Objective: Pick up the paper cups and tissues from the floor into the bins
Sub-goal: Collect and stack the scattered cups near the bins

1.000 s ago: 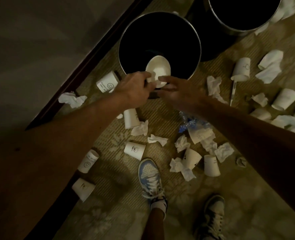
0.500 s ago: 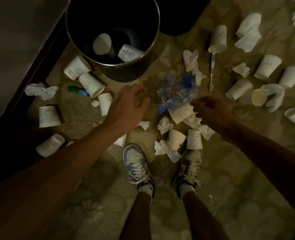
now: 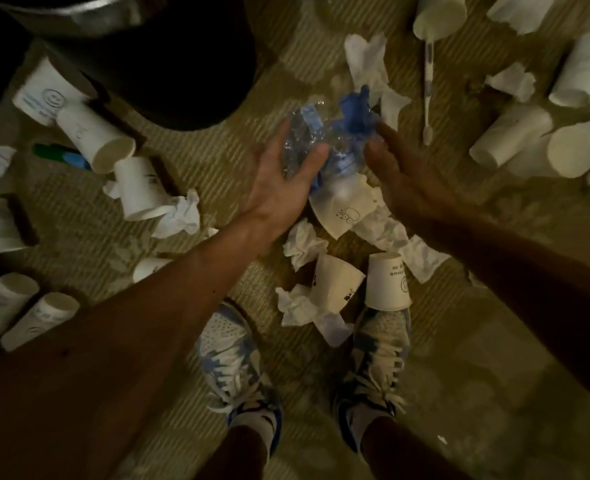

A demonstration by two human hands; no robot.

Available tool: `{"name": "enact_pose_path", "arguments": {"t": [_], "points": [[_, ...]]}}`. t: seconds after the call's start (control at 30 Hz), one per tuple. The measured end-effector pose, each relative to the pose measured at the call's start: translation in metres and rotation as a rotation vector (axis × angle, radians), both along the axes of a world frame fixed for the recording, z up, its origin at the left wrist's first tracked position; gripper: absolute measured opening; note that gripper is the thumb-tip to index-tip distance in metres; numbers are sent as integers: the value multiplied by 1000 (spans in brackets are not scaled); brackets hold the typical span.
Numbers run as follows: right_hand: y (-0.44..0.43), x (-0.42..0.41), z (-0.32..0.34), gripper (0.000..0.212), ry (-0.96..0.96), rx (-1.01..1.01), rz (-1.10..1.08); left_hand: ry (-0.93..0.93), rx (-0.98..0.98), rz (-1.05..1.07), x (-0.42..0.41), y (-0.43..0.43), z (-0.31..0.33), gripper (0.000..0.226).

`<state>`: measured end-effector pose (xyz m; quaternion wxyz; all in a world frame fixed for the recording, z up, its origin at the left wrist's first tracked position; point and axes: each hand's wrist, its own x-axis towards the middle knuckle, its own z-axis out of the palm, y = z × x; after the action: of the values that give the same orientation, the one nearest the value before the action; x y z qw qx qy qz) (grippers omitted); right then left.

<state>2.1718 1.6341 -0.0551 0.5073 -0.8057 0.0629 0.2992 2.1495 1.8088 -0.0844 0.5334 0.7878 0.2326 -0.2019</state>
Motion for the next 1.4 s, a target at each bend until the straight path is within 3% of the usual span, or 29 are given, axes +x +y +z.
{"name": "enact_pose_path", "arguments": {"t": [0.1,0.2,0.3,0.43,0.6,0.77,0.9,0.97,1.03,1.13,1.23,1.3,1.4], "points": [[-2,1,-38,51,-68,26,41,13,29,-12,2,-13,-35,84],[-9,4,-73,42,-72,47,16,-42,-67,39,3,-25,-62,84],[-7,2,-94,19,-46,88,-18,-97,-145,149,3,-30,-81,79],[5,13,-103,26,-27,190,-58,-188,-140,204,23,-36,-87,83],[22,31,-101,36,61,340,-91,-201,-387,380,37,-50,-78,46],[32,51,-73,48,140,402,-193,-410,-112,293,64,-29,-52,46],[32,64,-65,31,-171,133,-372,-506,54,277,72,-19,-47,50],[26,72,-59,40,-217,30,-439,-517,51,274,74,-15,-44,49],[27,75,-46,62,-7,198,-295,-555,24,249,77,-20,-37,44],[33,71,-24,82,353,762,-179,-644,26,205,84,-39,-15,25],[35,74,-6,73,341,937,-147,-703,52,168,86,-50,4,13],[38,75,8,61,281,948,-166,-716,140,114,83,-55,16,28],[37,78,19,56,199,927,-234,-782,249,70,81,-65,32,33]]}}
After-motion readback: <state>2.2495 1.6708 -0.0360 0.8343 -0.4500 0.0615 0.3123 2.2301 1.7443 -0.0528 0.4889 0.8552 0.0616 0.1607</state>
